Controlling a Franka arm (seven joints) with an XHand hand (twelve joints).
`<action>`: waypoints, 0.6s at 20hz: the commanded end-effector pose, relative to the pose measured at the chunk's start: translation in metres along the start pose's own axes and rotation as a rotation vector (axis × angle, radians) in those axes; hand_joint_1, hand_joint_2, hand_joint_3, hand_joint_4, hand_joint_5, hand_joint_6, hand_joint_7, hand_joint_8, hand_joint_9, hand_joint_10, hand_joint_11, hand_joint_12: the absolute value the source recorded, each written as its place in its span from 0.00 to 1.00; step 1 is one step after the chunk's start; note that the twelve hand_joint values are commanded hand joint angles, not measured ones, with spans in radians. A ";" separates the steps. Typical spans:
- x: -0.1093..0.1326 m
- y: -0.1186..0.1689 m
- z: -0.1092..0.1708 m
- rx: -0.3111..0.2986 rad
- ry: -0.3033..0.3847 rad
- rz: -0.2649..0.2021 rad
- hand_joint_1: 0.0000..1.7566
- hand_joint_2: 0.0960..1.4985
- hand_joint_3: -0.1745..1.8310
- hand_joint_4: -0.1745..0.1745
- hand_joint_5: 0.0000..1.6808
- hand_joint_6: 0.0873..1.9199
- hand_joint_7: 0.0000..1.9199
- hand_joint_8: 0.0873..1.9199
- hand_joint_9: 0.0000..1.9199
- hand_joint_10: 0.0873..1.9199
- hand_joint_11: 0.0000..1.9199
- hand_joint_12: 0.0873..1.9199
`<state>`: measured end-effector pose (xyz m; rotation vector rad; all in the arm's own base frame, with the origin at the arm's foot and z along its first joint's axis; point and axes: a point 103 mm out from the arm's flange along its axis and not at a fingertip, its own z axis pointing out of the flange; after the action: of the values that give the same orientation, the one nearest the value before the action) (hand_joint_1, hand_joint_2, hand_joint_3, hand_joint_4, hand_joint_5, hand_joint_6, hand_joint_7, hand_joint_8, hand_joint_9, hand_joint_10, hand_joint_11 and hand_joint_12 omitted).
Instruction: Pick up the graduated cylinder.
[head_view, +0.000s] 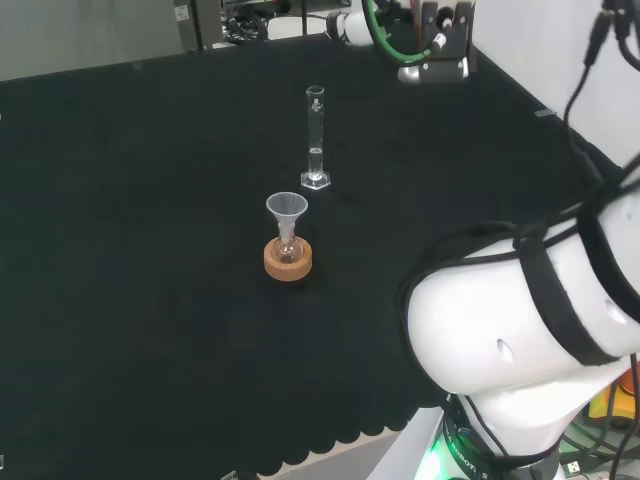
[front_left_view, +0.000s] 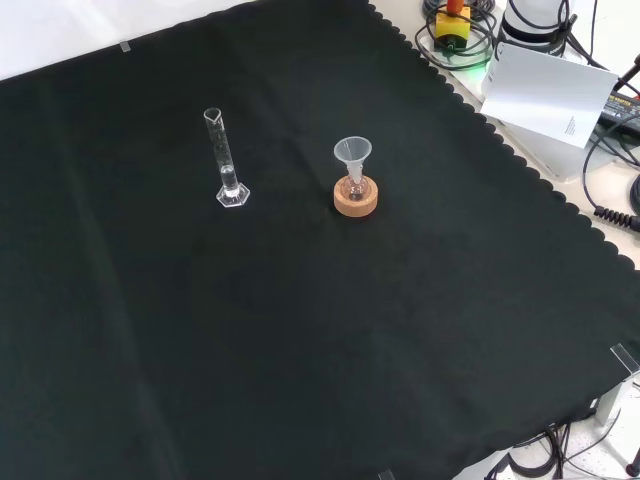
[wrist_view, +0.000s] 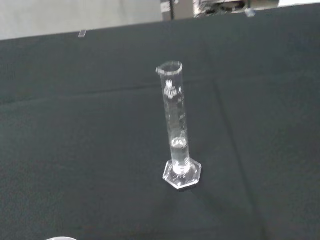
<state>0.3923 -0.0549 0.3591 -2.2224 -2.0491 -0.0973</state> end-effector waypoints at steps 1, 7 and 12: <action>-0.040 0.075 0.068 -0.012 0.105 -0.068 0.22 0.70 0.22 0.39 0.16 0.00 0.06 0.26 0.15 0.31 0.08 0.70; -0.044 0.103 0.104 -0.002 0.156 -0.090 0.24 0.68 0.22 0.39 0.17 0.00 0.06 0.27 0.16 0.31 0.08 0.69; -0.049 0.120 0.126 -0.005 0.210 -0.096 0.25 0.67 0.22 0.39 0.16 0.00 0.06 0.27 0.15 0.30 0.08 0.69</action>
<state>0.4457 -0.0826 0.2474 -2.0626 -2.0079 -0.0857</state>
